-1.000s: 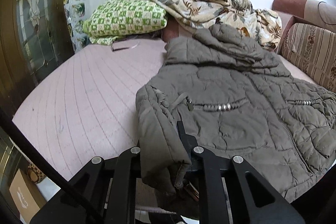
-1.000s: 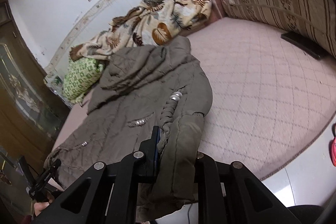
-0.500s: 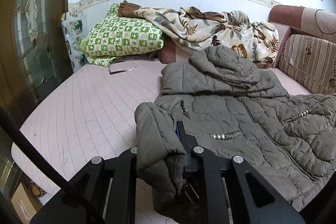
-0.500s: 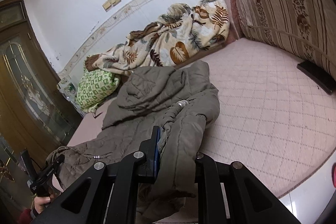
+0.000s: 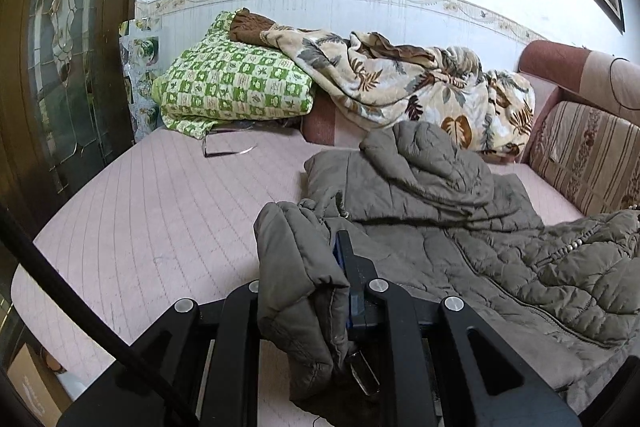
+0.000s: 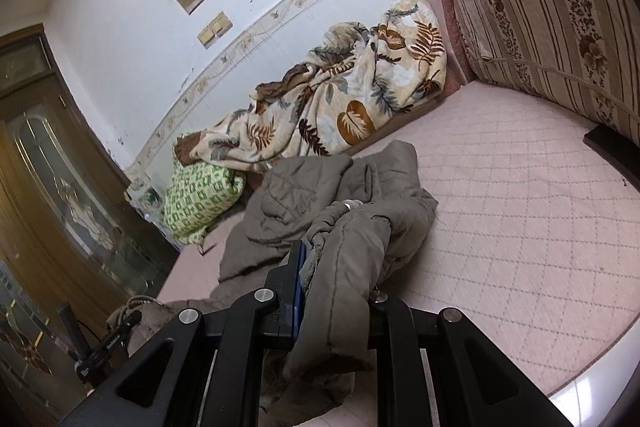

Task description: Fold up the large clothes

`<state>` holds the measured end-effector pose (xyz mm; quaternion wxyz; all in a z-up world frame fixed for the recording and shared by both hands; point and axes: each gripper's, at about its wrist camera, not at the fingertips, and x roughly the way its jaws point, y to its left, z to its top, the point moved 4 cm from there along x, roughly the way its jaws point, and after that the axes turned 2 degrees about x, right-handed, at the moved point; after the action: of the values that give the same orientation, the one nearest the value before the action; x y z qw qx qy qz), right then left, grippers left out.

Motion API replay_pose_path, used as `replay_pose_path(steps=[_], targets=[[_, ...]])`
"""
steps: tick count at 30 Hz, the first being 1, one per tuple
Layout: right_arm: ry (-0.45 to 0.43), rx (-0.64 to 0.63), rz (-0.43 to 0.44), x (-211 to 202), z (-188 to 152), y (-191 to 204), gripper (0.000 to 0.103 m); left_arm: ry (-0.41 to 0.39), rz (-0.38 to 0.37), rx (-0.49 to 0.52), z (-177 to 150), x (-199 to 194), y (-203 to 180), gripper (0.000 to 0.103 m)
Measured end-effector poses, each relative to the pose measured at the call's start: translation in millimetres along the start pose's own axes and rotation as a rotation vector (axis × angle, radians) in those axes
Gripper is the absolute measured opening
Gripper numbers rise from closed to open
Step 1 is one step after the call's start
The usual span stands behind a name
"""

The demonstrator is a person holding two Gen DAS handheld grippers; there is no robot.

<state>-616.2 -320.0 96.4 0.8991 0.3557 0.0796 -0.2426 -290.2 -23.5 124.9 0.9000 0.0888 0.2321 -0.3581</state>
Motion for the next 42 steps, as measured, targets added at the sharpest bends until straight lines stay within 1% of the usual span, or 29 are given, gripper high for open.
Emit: replay_pose_path(steps=[7,16,23,26,32,34,38,42], targets=[[-0.023,0.036,0.024,12.0,28.0,6.2,0.015,-0.020,0.007,0.007,27.9,13.0,-0.7,0.016],[-0.045,0.022,0.025,37.4,64.4,18.0,0.015,-0.039,0.013,0.003,71.3,42.1,-1.9,0.017],[-0.046,-0.002,0.021,73.4,98.9,24.7,0.015,-0.034,0.013,-0.017,104.5,73.1,-4.9,0.017],[-0.040,-0.003,0.021,94.2,114.6,26.2,0.015,-0.018,0.007,-0.033,119.0,91.0,-5.2,0.017],[-0.019,0.006,0.009,141.7,144.2,23.0,0.015,0.043,-0.007,-0.076,149.5,143.4,-4.9,0.017],[-0.010,0.018,0.002,159.4,153.3,18.5,0.016,0.079,-0.014,-0.092,159.6,167.7,-5.9,0.018],[0.023,0.067,-0.008,203.0,166.9,1.8,0.016,0.141,-0.020,-0.111,171.0,214.0,-8.4,0.018],[0.048,0.093,-0.043,242.5,173.6,-17.3,0.016,0.195,0.002,-0.118,175.0,262.6,-9.3,0.020]])
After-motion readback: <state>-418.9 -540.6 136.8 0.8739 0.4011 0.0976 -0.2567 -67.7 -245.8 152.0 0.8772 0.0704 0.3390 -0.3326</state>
